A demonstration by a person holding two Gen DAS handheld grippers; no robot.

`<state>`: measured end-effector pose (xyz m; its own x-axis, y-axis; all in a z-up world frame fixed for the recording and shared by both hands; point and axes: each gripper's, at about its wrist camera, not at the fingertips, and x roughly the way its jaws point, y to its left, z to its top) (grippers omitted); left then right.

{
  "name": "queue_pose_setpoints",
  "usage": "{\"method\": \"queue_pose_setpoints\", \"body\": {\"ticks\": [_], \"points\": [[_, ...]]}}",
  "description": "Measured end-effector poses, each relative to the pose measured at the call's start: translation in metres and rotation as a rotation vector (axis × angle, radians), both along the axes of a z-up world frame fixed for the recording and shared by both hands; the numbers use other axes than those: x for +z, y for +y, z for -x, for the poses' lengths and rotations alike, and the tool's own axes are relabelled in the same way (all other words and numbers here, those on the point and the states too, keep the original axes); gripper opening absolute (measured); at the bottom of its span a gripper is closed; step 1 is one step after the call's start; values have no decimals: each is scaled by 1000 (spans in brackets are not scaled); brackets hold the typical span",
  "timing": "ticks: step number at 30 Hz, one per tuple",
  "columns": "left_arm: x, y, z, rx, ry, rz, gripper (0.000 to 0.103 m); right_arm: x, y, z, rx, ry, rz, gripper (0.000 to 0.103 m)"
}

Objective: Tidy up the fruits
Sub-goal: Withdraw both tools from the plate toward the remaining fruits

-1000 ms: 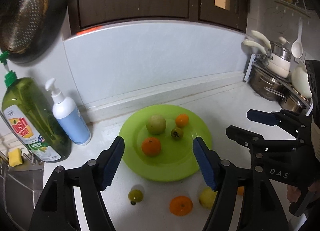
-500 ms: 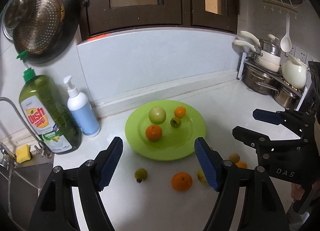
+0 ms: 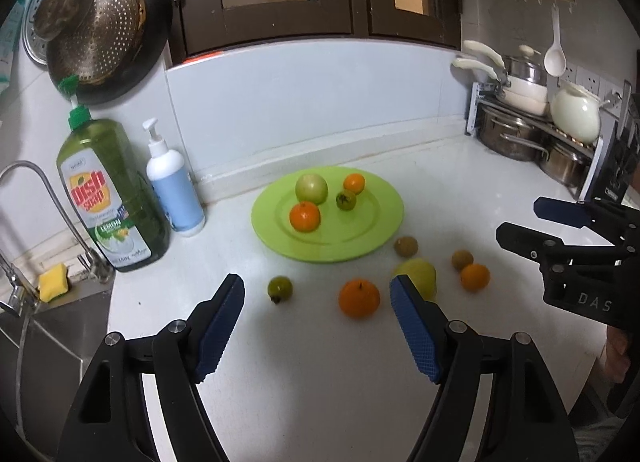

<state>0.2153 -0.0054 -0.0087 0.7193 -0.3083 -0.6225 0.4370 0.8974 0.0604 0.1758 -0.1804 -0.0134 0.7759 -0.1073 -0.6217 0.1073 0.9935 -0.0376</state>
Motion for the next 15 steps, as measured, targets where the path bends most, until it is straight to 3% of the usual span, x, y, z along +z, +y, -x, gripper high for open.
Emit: {"method": "queue_pose_setpoints", "body": {"ticks": [15], "points": [[-42, -12, -1, -52, 26, -57, 75, -45, -10, 4, -57, 68, -9, 64]]}}
